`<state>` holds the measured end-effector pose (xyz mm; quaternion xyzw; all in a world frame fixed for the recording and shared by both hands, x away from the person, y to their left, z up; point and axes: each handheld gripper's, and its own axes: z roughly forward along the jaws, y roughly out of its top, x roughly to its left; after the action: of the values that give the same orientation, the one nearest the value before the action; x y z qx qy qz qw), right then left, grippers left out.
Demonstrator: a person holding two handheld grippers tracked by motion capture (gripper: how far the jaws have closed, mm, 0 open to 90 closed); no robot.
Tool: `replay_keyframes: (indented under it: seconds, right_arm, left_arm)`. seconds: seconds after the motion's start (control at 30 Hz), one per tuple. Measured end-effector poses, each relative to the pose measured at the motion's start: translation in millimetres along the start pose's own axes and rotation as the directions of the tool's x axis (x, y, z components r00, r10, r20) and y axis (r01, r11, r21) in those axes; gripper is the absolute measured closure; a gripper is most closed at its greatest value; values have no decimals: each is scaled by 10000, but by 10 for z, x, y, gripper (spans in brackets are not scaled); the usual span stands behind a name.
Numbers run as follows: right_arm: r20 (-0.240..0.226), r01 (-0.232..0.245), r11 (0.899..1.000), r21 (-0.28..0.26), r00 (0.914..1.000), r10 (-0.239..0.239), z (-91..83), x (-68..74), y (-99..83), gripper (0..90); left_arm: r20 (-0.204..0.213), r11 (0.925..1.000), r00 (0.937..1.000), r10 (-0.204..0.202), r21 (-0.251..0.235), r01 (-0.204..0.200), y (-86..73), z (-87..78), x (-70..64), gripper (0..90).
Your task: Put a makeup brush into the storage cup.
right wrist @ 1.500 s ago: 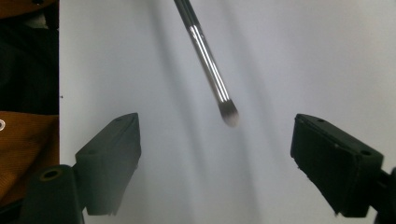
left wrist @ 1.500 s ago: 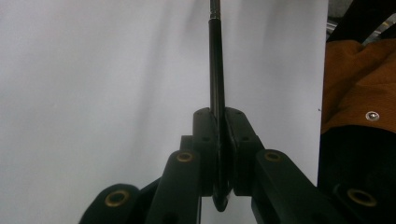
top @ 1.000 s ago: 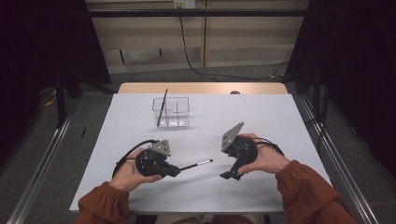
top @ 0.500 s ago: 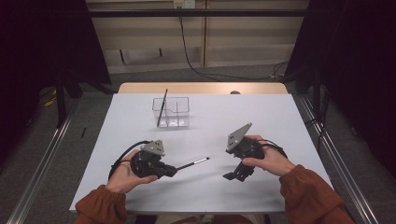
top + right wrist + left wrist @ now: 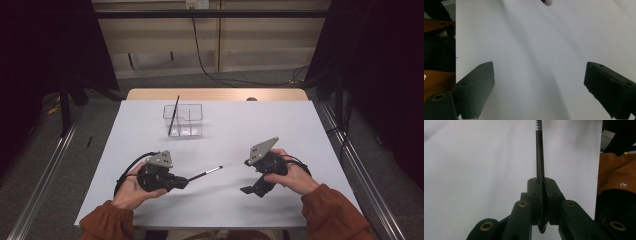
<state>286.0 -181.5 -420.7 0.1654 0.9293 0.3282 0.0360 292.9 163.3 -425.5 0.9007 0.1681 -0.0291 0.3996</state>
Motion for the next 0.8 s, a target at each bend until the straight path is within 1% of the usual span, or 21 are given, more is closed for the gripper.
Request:
replay_keyframes:
  seconds: [0.07, 0.1, 0.13, 0.17, 0.2, 0.27, 0.3, 0.37, 0.47, 0.5, 0.53, 0.57, 0.63, 0.7, 0.73, 0.8]
  right_arm:
    - [-31, -132, 9996, -232, 9999, 131, -7, 5, -22, 92]
    - [-21, -188, 9992, -343, 9998, 187, -12, 8, -27, 91]
    - [111, -210, 9983, -548, 9997, 217, -20, 16, -35, 93]
    - [80, -276, 9964, -804, 9996, 284, -26, 21, -42, 93]
    - [52, -341, 9952, -923, 9994, 347, -30, 24, -46, 93]
    - [50, -397, 9903, -1331, 9992, 407, -34, 34, -60, 91]
    - [36, -466, 9889, -1410, 9989, 476, -35, 38, -65, 89]
    - [13, -596, 9842, -1666, 9982, 607, -26, 46, -82, 88]
    - [31, -666, 9801, -1868, 9977, 684, -16, 64, -92, 87]
    - [46, -663, 9785, -1954, 9976, 686, -17, 66, -93, 87]
    - [40, -712, 9751, -2100, 9973, 737, -18, 72, -95, 88]
    - [53, -730, 9711, -2274, 9971, 762, -15, 76, -103, 88]
    - [61, -787, 9683, -2370, 9966, 825, -4, 81, -115, 85]
    - [-119, -934, 9651, -2446, 9956, 933, 11, 83, -127, 82]
    - [-144, -972, 9635, -2494, 9952, 967, 15, 84, -131, 81]
    - [-205, -1062, 9571, -2697, 9943, 1046, 24, 85, -136, 81]
  left_arm:
    - [11, 9996, 10000, -86, -260, 86, -8, -9, 0, 841]
    - [-6, 9995, 10000, -80, -311, 80, -10, -17, 1, 841]
    - [-2, 9994, 10000, -72, -344, 72, -13, -24, 4, 841]
    - [-29, 9990, 9999, -147, -429, 146, -17, -23, 1, 841]
    - [-16, 9985, 9998, -218, -506, 217, -19, -23, -3, 841]
    - [-7, 9980, 9999, -149, -608, 149, -23, -28, -1, 841]
    - [32, 9973, 9998, -218, -707, 220, -24, -27, -7, 841]
    - [33, 9963, 9999, -142, -847, 145, -27, -26, -9, 841]
    - [16, 9946, 9999, -128, -1028, 129, -30, -20, -20, 841]
    - [31, 9942, 10000, -84, -1068, 87, -32, -12, -22, 841]
    - [-69, 9949, 10000, -57, -1007, 50, -33, 1, -28, 841]
    - [-63, 9952, 10000, -21, -974, 15, -34, 4, -26, 841]
    - [-54, 9942, 10000, -66, -1078, 60, -38, 14, -25, 842]
    - [-36, 9930, 10000, -64, -1182, 59, -36, 7, -23, 841]
    - [36, 9914, 9999, -114, -1302, 117, -34, -2, -20, 842]
    - [65, 9894, 9999, -137, -1442, 145, -34, -14, -18, 841]
